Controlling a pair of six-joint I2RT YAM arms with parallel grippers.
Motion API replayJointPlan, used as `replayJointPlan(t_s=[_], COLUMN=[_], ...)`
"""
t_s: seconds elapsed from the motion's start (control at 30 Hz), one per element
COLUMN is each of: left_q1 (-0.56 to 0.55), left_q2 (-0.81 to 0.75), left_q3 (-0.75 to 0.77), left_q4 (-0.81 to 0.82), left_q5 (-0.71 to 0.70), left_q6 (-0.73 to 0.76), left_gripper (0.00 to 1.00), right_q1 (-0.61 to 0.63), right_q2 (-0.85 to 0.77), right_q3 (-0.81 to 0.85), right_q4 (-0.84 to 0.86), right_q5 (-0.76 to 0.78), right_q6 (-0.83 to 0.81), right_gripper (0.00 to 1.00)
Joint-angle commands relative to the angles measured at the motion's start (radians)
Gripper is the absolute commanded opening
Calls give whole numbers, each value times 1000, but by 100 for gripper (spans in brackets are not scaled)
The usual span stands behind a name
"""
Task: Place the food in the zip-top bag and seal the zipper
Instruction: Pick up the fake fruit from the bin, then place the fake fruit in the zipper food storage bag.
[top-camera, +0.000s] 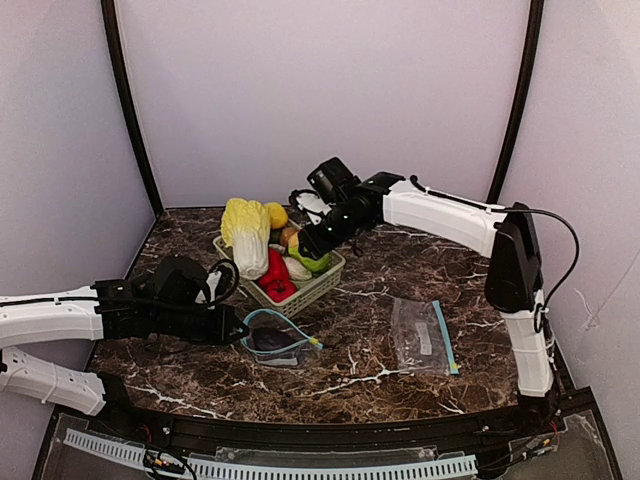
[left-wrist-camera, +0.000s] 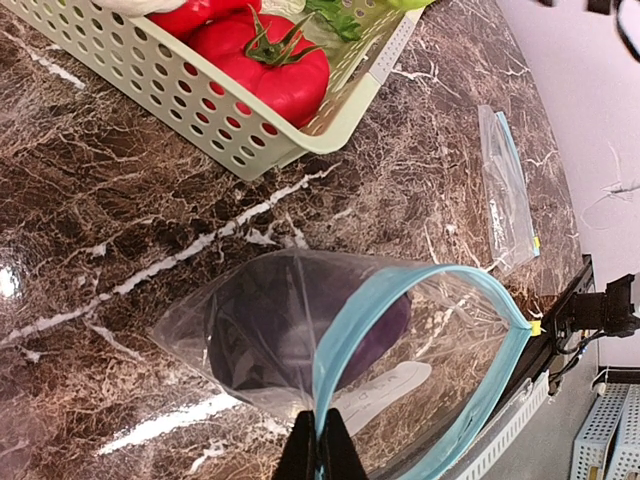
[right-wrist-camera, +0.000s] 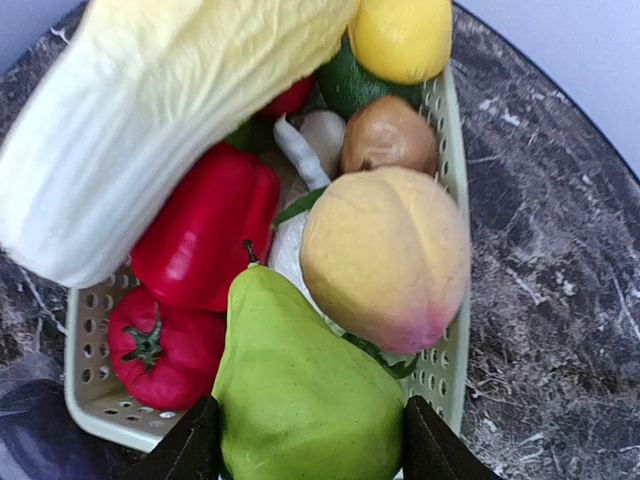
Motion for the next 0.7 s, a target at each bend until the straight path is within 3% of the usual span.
replayJointPlan(t_s=[0.0, 0.17, 0.3, 0.47, 0.67], left_q1=[6, 6, 8, 8, 13], left_q2=[-19, -24, -26, -31, -31], left_q3=[-19, -17, -18, -30, -39], left_q4=[-11, -9, -6, 14, 45], left_q5=[-18, -25, -25, -20, -2], left_q6=[-9, -11, -13, -24, -32], left_gripper=[1, 1, 1, 1, 1], right_q1=[-4, -4, 2, 60, 184], right_q2=[-125, -199, -302, -510, -682], right_q3=[-32, -91, -175, -423, -693], right_q4=[-6, -15, 9, 154, 379], right_q5=[-12, -18, -111, -225, -206], right_q6=[6, 29, 73, 172, 337], right_gripper=[40, 38, 37, 38, 40])
